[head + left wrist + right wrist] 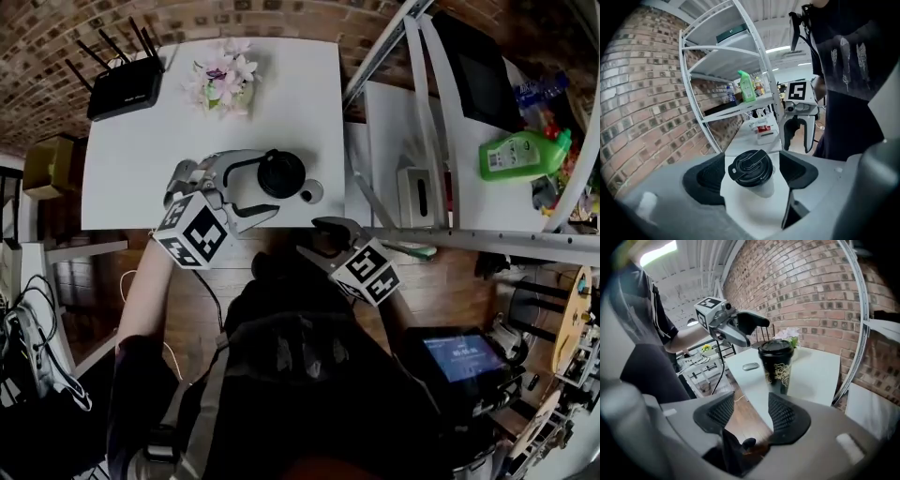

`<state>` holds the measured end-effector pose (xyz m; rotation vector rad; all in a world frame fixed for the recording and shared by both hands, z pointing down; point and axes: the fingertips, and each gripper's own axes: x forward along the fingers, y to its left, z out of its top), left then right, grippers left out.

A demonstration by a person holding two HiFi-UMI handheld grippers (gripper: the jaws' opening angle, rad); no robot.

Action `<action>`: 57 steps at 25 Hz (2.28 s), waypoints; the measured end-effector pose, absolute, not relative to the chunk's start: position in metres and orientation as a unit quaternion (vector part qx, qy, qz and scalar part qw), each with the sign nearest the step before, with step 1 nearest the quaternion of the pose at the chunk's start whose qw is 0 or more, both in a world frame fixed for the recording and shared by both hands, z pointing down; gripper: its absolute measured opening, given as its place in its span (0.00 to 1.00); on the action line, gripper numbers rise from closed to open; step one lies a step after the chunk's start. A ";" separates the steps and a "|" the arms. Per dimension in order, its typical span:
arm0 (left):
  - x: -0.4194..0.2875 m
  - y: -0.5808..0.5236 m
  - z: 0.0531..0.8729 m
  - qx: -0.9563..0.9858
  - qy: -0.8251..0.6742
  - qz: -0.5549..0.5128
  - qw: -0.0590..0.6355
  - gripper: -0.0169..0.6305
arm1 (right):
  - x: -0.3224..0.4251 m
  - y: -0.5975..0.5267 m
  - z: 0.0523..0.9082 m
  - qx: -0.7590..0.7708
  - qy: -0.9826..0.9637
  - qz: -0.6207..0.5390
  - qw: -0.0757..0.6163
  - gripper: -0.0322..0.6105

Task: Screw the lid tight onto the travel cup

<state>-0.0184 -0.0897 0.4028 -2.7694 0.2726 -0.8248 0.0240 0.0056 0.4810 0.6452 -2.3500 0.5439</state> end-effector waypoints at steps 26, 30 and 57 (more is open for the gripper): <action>0.010 -0.110 0.428 -0.968 0.082 -0.236 0.028 0.60 | -0.023 -0.095 0.543 0.196 -0.910 0.160 0.328 0.63; 0.011 -0.113 0.428 -0.963 0.138 -0.232 0.013 0.60 | -0.023 -0.096 0.543 0.204 -0.909 0.165 0.324 0.63; -0.011 -0.104 0.441 -0.939 0.003 -0.335 0.073 0.60 | -0.017 -0.097 0.554 0.201 -0.902 0.158 0.349 0.61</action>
